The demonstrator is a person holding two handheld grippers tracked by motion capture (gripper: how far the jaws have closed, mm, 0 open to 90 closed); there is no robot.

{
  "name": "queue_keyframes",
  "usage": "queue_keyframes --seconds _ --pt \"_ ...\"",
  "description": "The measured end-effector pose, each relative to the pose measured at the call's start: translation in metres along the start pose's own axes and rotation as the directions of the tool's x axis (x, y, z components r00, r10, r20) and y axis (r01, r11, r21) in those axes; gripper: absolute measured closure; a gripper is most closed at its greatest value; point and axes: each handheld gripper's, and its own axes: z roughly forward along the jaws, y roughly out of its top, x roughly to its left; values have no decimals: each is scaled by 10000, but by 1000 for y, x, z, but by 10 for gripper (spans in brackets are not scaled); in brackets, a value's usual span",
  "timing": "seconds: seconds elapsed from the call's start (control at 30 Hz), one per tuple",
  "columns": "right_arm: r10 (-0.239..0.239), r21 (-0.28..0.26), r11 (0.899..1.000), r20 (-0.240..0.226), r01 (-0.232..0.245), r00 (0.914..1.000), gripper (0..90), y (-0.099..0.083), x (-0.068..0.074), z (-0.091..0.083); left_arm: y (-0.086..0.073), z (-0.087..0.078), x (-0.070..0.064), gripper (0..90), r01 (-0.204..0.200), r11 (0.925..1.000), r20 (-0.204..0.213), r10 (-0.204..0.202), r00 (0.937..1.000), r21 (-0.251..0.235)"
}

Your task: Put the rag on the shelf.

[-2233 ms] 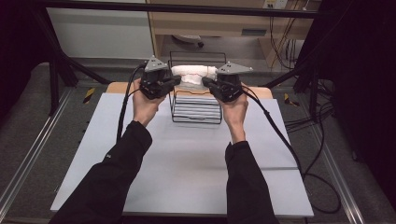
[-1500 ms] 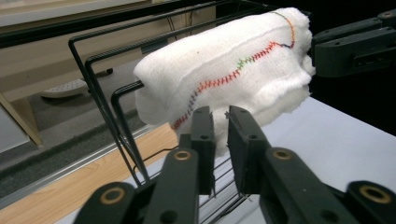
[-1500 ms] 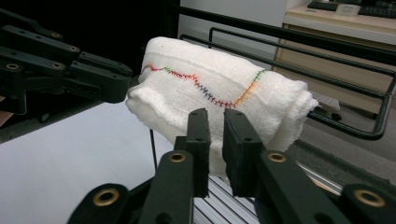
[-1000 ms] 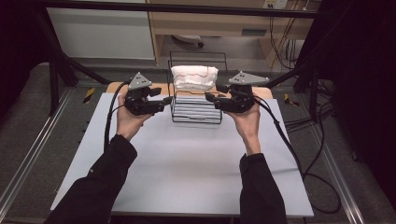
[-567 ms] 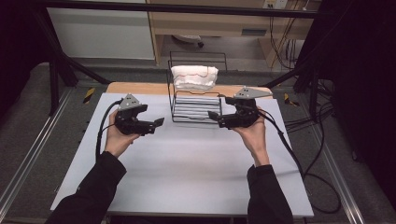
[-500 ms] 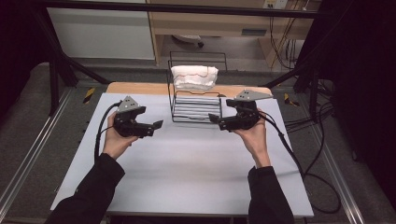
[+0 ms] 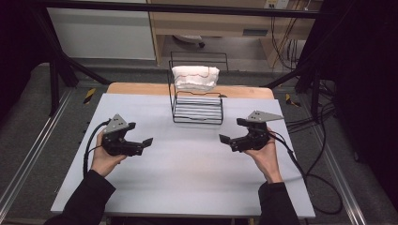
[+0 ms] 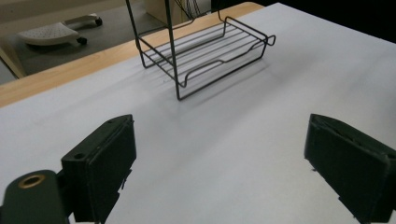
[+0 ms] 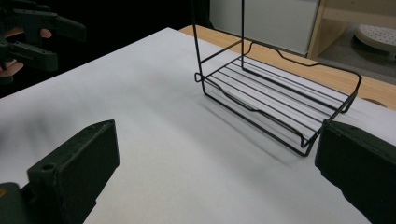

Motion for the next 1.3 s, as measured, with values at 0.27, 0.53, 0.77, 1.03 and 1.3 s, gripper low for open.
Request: queue_keyframes --seconds 0.27,0.53,0.77,1.03,1.3 --pt "138 159 9998 -33 -137 9999 2 -34 -4 -12 -28 -11 3 93 135 9996 -91 -133 9999 234" --pt "103 558 9984 -5 -103 9999 1 -64 -7 -22 -49 -22 10 94 299 9983 -198 -290 9994 507" --pt "330 731 9967 159 -340 9993 1 -87 -13 -33 -66 -28 14 101 477 9971 -268 -462 9986 586" --pt "559 888 9944 253 -579 9981 0 -103 -17 -42 -78 -28 17 101 581 9956 -276 -562 9980 734" --pt "638 843 9943 274 -659 9976 1 -111 -18 -45 -82 -28 18 101 548 9946 -270 -526 9983 877"
